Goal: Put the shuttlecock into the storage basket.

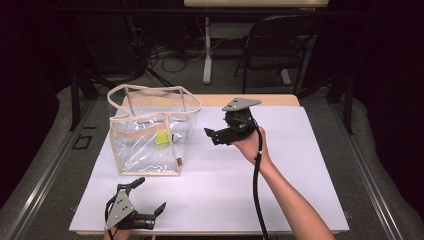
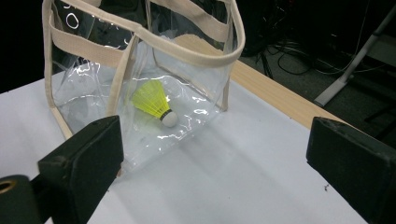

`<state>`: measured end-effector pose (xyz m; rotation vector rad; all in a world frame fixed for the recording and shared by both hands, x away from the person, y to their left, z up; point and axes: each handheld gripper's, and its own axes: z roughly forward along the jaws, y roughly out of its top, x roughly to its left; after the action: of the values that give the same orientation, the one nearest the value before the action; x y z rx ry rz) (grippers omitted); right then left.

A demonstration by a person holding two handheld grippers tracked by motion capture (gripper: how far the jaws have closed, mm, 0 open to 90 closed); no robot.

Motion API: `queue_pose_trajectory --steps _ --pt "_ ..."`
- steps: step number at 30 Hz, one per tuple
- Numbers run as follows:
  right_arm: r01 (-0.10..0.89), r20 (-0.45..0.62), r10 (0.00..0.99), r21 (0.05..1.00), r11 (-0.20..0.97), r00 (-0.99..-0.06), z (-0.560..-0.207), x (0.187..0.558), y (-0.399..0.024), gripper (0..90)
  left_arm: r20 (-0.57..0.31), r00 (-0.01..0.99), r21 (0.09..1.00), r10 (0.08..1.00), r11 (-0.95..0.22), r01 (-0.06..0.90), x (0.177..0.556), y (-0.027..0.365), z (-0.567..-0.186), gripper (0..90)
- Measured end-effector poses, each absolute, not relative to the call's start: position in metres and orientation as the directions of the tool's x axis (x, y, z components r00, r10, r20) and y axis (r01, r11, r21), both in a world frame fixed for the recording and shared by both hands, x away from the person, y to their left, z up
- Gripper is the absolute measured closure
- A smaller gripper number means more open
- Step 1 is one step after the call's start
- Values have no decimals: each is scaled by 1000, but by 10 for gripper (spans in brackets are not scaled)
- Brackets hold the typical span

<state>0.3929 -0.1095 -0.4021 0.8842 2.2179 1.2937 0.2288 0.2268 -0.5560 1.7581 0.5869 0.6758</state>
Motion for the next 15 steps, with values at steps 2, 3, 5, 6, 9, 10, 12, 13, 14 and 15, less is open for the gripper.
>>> queue_pose_trajectory --steps 2,3,5,6,9,10,12,13,14,15 --pt "313 -41 707 877 364 -706 -405 390 -112 24 149 714 962 684 -267 55 229 227 -556 0" --pt "313 -41 706 877 364 -707 -406 389 -113 19 150 715 962 683 -268 55 229 226 -556 0" --pt "313 -38 704 878 363 -709 -408 385 -116 15 148 715 962 683 -267 57 229 226 -556 1" --pt "313 -38 703 878 363 -710 -409 384 -117 12 149 716 961 682 -269 56 229 226 -556 0" --pt "312 -33 701 880 357 -712 -412 380 -122 6 149 715 961 683 -270 57 229 226 -556 1" --pt "312 -29 701 882 354 -713 -413 378 -124 3 148 715 962 684 -268 58 229 226 -556 1" --pt "310 -26 700 884 349 -713 -416 374 -127 0 150 714 962 684 -269 56 229 226 -556 0" --pt "310 -24 699 885 347 -714 -417 372 -129 0 151 714 961 684 -271 56 229 226 -556 0" --pt "309 -24 699 886 346 -715 -419 371 -130 0 151 715 961 683 -272 56 229 226 -556 1" --pt "306 -27 698 886 348 -715 -420 369 -132 0 152 715 961 682 -272 56 229 226 -556 0"
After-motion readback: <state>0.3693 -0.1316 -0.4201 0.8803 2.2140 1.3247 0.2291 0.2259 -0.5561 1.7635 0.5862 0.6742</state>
